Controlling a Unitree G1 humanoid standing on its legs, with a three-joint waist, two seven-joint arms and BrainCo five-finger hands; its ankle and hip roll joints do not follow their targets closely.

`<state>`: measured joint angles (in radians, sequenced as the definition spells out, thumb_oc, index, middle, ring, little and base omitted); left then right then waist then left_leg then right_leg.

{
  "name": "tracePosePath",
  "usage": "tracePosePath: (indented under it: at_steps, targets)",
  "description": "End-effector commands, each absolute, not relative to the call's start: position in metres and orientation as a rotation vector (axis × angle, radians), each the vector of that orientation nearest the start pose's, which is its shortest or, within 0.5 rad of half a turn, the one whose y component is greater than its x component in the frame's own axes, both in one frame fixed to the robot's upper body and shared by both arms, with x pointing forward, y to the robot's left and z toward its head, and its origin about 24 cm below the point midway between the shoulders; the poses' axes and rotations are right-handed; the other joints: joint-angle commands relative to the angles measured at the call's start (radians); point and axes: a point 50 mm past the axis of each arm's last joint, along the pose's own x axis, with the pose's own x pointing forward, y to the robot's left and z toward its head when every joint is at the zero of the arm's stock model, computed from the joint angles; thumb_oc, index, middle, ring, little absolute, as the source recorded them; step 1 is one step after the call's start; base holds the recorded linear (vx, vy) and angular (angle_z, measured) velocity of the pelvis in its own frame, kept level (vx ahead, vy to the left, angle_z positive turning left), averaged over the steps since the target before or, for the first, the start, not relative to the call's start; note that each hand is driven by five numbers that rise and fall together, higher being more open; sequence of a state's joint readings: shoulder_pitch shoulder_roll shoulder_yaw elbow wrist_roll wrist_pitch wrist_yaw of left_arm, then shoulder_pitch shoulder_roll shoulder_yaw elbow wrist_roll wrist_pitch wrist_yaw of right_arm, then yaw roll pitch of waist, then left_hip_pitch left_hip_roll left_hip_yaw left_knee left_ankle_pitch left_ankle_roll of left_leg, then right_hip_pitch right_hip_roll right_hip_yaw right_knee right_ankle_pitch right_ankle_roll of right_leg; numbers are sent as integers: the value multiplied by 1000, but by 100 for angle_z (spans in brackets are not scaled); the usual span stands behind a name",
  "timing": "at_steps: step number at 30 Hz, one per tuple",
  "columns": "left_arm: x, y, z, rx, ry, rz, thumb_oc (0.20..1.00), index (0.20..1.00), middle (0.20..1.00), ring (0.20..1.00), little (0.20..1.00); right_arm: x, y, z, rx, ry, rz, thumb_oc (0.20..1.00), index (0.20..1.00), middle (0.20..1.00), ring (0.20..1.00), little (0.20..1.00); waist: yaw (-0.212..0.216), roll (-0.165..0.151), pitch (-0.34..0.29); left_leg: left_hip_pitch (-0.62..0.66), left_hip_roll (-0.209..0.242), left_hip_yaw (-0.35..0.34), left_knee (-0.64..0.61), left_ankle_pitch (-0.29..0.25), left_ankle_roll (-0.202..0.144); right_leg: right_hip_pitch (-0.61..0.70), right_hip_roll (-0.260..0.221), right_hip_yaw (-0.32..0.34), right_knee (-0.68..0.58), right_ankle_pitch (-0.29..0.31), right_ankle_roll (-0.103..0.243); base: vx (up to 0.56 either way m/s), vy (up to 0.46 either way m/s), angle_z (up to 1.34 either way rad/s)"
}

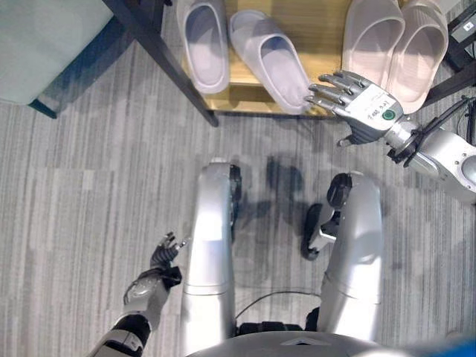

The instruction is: Arrange the slippers neatly on the shoe rack.

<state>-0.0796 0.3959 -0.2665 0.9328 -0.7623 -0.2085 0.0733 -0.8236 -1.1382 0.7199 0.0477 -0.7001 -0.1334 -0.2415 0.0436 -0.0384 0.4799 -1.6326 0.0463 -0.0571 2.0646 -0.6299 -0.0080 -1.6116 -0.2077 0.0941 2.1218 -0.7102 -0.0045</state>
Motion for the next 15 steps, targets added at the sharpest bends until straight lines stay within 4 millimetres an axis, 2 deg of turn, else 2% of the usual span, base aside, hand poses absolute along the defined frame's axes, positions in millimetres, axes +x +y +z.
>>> tracePosePath:
  at_steps: [1, 9, 15]
  targets:
    - [179, 254, -108, -162, 652, 384, 1000, 1000, 1000, 1000, 1000, 312, -175, 269, -1915, -995, 42, 1000, 1000, 1000, 1000, 1000, 36, 21, 40, 63, -6, -98, -17, -118, -35, 42, -17, 152, 16, -15, -40, 0, 0, 0]
    - [175, 259, -109, -139, 659, 418, 1000, 1000, 1000, 1000, 1000, 329, -176, 270, -1998, -966, 4, 1000, 1000, 1000, 1000, 1000, 46, 35, 40, 63, -9, -106, -6, -122, -35, 42, -18, 149, 18, -17, -40, 0, 0, 0]
    - [175, 258, -110, -119, 665, 409, 1000, 1000, 1000, 1000, 1000, 343, -171, 260, -2020, -908, 37, 1000, 1000, 1000, 1000, 1000, 58, 42, 40, 63, -12, -109, 4, -125, -37, 42, -15, 152, 26, -14, -37, 0, 0, 0]
